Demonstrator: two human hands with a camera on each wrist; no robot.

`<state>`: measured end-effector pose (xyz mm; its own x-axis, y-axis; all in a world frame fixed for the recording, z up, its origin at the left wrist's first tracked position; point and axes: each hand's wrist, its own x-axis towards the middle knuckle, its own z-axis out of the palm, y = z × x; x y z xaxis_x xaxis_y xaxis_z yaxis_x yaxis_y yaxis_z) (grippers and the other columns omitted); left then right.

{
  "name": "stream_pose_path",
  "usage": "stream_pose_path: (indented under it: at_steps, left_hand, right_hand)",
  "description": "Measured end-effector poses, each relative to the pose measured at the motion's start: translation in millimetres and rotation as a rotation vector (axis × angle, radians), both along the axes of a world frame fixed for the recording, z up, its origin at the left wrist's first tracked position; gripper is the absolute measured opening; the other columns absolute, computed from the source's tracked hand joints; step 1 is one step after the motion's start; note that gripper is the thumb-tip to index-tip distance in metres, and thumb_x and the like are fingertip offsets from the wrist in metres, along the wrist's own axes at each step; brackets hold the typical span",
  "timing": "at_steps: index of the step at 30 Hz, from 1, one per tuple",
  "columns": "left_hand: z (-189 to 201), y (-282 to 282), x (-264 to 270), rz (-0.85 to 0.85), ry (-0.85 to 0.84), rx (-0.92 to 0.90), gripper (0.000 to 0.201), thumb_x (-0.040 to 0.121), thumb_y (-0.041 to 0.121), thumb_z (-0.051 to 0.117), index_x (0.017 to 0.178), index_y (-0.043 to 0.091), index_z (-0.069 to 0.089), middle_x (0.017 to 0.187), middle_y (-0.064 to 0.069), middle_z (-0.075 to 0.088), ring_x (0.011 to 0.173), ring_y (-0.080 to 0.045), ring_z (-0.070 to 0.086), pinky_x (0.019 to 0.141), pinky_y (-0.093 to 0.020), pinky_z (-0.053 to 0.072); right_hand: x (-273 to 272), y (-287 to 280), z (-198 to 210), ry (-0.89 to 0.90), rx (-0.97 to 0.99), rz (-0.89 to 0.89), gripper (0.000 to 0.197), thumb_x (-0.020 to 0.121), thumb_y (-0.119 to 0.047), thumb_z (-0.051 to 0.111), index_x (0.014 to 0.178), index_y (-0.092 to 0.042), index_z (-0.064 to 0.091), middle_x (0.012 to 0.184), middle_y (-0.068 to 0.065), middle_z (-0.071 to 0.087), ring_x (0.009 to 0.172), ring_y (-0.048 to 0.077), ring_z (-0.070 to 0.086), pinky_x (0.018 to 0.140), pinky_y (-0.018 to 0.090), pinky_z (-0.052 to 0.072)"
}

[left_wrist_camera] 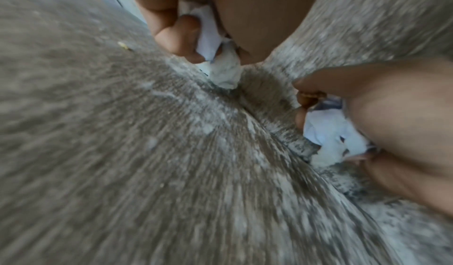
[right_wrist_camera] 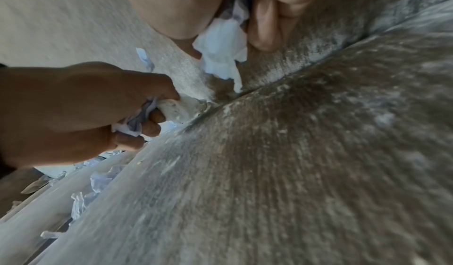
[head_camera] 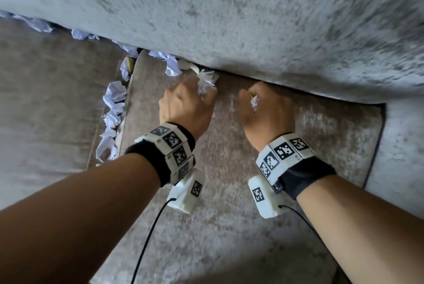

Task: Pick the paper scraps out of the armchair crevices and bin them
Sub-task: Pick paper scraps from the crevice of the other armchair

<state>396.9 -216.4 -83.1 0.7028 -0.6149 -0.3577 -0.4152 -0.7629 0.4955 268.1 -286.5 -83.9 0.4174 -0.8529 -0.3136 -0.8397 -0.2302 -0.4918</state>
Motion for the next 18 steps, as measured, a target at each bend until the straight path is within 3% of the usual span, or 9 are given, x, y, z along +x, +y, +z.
stream_pose_path:
  at_steps: [3, 6, 10, 12, 14, 18]
  left_hand:
    - [4.8, 15.9, 2.0, 0.012, -0.003, -0.028, 0.031, 0.087, 0.049, 0.061, 0.088, 0.018, 0.062, 0.083, -0.001, 0.06, 0.077, -0.03, 0.054, 0.068, -0.031, 0.036]
    - [4.5, 31.6, 8.8, 0.021, 0.01, -0.017, 0.021, 0.088, 0.038, 0.061, 0.082, 0.018, 0.062, 0.075, 0.005, 0.048, 0.071, -0.022, 0.046, 0.066, -0.028, 0.033]
    - [6.1, 48.5, 18.5, 0.032, 0.012, -0.003, 0.01, 0.086, 0.027, 0.061, 0.082, 0.022, 0.053, 0.061, 0.008, 0.044, 0.064, -0.021, 0.044, 0.062, -0.026, 0.03]
    - [8.2, 56.6, 24.2, 0.031, 0.019, -0.013, 0.013, 0.085, 0.022, 0.06, 0.087, 0.024, 0.047, 0.061, 0.011, 0.044, 0.062, -0.022, 0.044, 0.059, -0.028, 0.03]
    - [9.2, 64.8, 30.2, 0.03, 0.031, -0.05, 0.011, 0.085, 0.019, 0.059, 0.091, 0.023, 0.05, 0.063, 0.011, 0.048, 0.062, -0.022, 0.05, 0.055, -0.029, 0.033]
    - [0.9, 82.4, 43.8, 0.032, -0.001, -0.127, 0.012, 0.08, 0.014, 0.062, 0.088, 0.022, 0.059, 0.073, 0.008, 0.055, 0.067, -0.02, 0.052, 0.057, -0.029, 0.041]
  right_hand:
    - [9.8, 2.9, 2.6, -0.019, -0.037, 0.004, 0.031, 0.094, -0.038, 0.049, 0.069, -0.02, 0.042, 0.051, -0.01, 0.037, 0.058, 0.018, 0.037, 0.055, 0.027, 0.02]
    - [19.7, 8.6, 1.8, -0.046, -0.035, 0.012, 0.029, 0.092, -0.033, 0.053, 0.068, -0.019, 0.044, 0.049, -0.01, 0.036, 0.056, 0.019, 0.035, 0.051, 0.03, 0.016]
    - [36.8, 15.8, 0.2, -0.051, -0.047, 0.025, 0.025, 0.089, -0.029, 0.05, 0.067, -0.017, 0.047, 0.051, -0.006, 0.04, 0.057, 0.03, 0.041, 0.056, 0.028, 0.02]
    - [49.3, 18.3, 1.9, -0.037, -0.014, 0.048, 0.017, 0.09, -0.023, 0.051, 0.079, -0.015, 0.061, 0.065, 0.004, 0.058, 0.073, 0.037, 0.056, 0.058, 0.032, 0.027]
    - [62.6, 21.6, 3.8, -0.027, 0.002, 0.072, 0.019, 0.091, -0.018, 0.052, 0.1, -0.015, 0.068, 0.088, 0.012, 0.07, 0.091, 0.039, 0.06, 0.069, 0.035, 0.038]
    - [90.2, 27.4, 2.1, -0.007, -0.021, 0.137, 0.029, 0.094, -0.019, 0.048, 0.119, -0.016, 0.061, 0.105, 0.014, 0.069, 0.102, 0.039, 0.058, 0.08, 0.039, 0.041]
